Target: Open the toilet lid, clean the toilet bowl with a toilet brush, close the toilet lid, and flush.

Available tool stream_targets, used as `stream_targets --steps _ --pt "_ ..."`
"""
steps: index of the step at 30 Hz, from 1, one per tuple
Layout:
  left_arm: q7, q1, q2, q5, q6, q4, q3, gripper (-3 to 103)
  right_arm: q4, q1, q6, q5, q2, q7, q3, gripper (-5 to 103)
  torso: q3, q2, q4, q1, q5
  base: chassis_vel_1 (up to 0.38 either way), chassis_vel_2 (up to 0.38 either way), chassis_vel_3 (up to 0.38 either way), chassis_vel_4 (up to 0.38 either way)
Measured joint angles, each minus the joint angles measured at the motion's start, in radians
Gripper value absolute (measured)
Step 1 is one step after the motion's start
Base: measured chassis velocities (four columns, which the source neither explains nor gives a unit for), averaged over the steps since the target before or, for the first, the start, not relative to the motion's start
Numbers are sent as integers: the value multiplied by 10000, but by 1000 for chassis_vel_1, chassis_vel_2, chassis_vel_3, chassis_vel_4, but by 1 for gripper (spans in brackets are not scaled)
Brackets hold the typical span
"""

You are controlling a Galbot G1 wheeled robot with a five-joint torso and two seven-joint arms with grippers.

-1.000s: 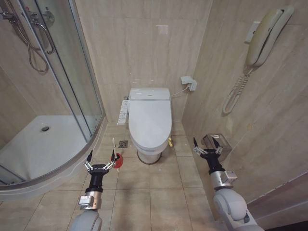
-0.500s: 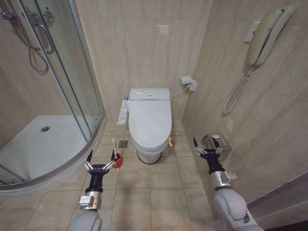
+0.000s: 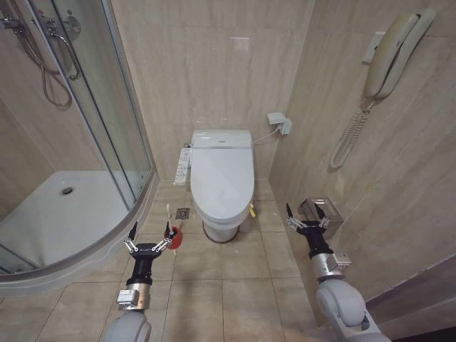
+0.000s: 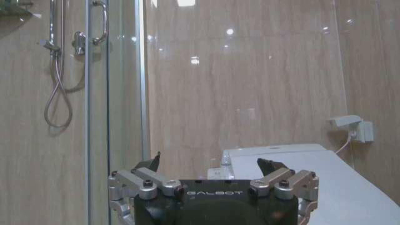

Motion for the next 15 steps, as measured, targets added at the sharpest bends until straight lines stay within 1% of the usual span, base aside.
stream_targets --steps 15 --pt "0 0 0 0 0 0 0 100 0 0 0 0 0 0 0 100 0 0 0 0 0 0 0 0 0"
